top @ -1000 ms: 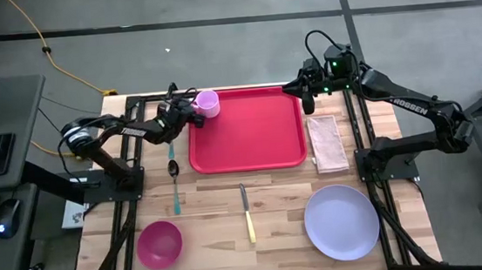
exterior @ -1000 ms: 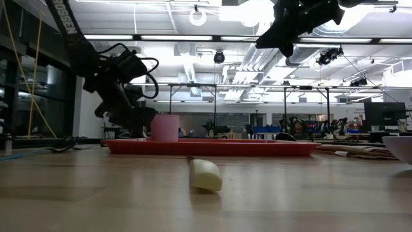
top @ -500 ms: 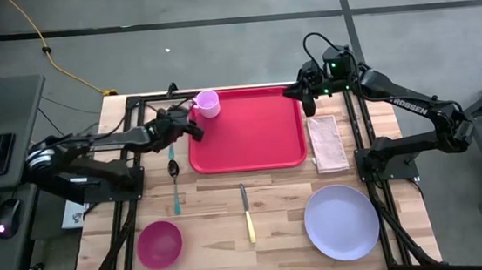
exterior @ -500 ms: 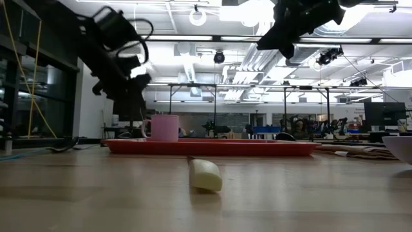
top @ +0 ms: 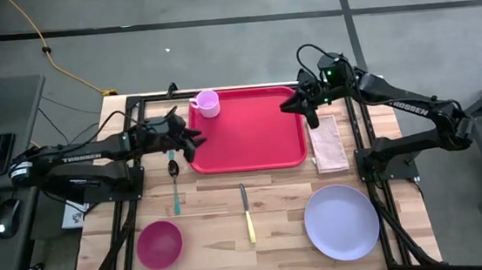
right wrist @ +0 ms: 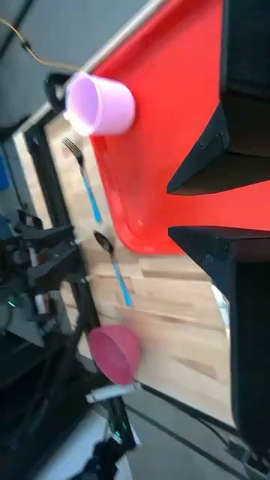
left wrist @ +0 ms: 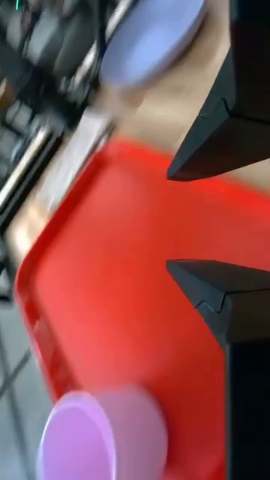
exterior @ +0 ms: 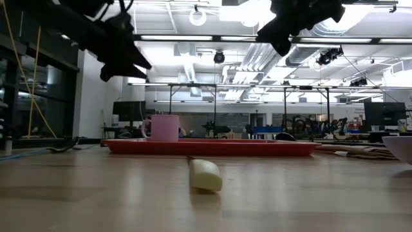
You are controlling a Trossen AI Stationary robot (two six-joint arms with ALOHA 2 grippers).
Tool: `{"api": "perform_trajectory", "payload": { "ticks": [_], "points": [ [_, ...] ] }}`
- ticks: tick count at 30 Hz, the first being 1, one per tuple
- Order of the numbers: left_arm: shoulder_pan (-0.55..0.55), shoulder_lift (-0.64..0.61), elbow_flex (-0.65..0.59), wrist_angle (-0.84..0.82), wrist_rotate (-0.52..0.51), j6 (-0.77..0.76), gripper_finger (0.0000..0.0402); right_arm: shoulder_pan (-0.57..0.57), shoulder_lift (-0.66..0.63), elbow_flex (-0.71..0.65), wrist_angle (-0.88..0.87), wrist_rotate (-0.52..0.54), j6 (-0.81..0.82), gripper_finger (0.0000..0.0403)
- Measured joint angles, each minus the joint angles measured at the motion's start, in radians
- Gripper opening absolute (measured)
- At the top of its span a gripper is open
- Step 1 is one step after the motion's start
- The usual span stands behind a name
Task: Set up tray
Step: Put the white plate on the red tray to the bottom right of the pink mug
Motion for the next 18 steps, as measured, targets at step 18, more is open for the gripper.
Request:
{"api": "perform_trajectory", "payload": {
  "ticks": [18],
  "points": [
    [-0.291,-0.034,0.000,-0.037,-0.012,-0.067,0.0211,0.258,-0.001,0.000,-0.236,0.027,0.072,0.0044]
  ]
}}
